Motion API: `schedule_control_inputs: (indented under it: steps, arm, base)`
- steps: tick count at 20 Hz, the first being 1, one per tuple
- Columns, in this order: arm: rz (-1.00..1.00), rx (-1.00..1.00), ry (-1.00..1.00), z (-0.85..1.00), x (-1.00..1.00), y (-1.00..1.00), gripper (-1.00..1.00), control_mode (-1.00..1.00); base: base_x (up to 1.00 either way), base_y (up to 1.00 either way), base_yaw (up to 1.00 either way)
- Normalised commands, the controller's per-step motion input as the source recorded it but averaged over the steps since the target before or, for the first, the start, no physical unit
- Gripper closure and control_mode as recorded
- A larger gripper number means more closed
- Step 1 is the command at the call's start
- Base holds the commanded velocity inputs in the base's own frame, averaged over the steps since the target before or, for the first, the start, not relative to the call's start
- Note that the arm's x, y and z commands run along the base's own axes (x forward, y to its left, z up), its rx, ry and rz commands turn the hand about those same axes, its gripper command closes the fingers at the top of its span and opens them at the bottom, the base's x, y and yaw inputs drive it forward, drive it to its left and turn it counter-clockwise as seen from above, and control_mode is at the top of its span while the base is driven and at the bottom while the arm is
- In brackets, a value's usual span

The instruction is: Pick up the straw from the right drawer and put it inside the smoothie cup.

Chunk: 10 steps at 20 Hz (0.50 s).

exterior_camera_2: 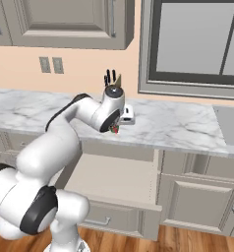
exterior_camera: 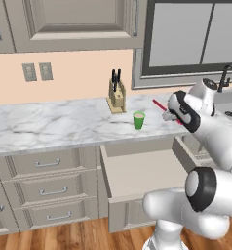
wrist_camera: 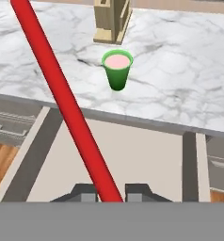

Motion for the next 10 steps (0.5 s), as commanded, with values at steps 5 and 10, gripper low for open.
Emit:
schedule_control_inputs:
  steps: [5,10]
  arm:
    - [0.13,0.33,0.00,0.02,0.48,0.00,1.00,-1.00]
    - [0.10,0.27,-0.02,0.00,0.47,0.00,1.00,-1.00]
  base:
    - [0.00,0.00,0.00]
    - [0.00,0.00,0.00]
